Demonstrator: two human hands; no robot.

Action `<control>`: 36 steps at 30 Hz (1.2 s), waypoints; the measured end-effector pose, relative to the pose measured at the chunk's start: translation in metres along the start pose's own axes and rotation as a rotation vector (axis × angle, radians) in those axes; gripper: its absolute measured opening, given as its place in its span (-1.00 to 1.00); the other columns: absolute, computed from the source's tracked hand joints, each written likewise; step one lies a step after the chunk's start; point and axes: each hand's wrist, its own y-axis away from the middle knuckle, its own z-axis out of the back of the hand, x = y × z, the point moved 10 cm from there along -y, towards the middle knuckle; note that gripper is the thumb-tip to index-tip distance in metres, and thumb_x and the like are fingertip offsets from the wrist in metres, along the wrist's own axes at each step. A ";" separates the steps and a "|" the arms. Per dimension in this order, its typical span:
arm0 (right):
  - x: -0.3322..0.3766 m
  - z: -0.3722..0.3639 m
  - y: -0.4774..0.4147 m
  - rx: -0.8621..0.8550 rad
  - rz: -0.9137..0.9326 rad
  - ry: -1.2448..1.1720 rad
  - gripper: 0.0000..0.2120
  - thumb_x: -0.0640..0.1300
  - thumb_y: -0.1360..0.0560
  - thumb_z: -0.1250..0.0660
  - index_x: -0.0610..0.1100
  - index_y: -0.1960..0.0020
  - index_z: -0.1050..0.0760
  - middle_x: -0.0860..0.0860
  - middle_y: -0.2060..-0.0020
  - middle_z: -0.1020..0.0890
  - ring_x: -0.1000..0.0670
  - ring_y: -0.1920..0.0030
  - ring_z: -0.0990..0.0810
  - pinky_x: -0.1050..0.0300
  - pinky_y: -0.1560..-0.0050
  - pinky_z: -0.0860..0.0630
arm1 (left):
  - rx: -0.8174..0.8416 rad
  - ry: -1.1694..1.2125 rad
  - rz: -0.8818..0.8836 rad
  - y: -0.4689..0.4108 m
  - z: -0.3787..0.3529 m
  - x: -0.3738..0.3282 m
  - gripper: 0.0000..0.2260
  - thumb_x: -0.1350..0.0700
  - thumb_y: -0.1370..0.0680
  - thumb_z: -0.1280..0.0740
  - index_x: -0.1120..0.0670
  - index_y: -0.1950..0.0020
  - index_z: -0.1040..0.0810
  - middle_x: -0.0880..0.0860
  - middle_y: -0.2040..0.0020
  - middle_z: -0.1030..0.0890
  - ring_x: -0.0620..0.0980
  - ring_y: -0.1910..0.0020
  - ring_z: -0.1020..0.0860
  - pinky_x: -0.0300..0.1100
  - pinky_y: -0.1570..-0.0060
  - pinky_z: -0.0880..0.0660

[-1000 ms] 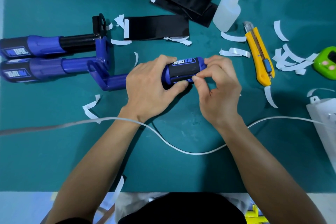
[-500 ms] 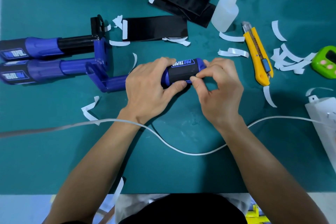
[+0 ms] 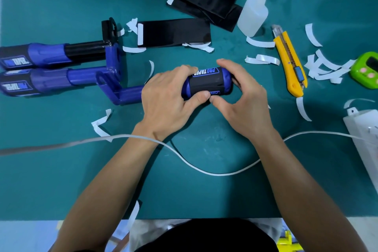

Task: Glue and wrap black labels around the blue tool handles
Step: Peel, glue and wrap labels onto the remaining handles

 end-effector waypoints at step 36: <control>-0.013 -0.002 -0.001 0.016 -0.104 -0.123 -0.52 -0.22 -0.52 -0.46 -0.01 -0.41 -0.53 0.19 -0.26 -0.62 0.07 -0.27 -0.60 0.12 -0.37 -0.49 | -0.011 -0.002 0.034 -0.003 0.001 -0.001 -0.63 -0.30 -0.52 -0.38 -0.06 -0.15 -0.54 -0.13 0.09 -0.66 -0.09 0.14 -0.51 -0.22 0.10 -0.22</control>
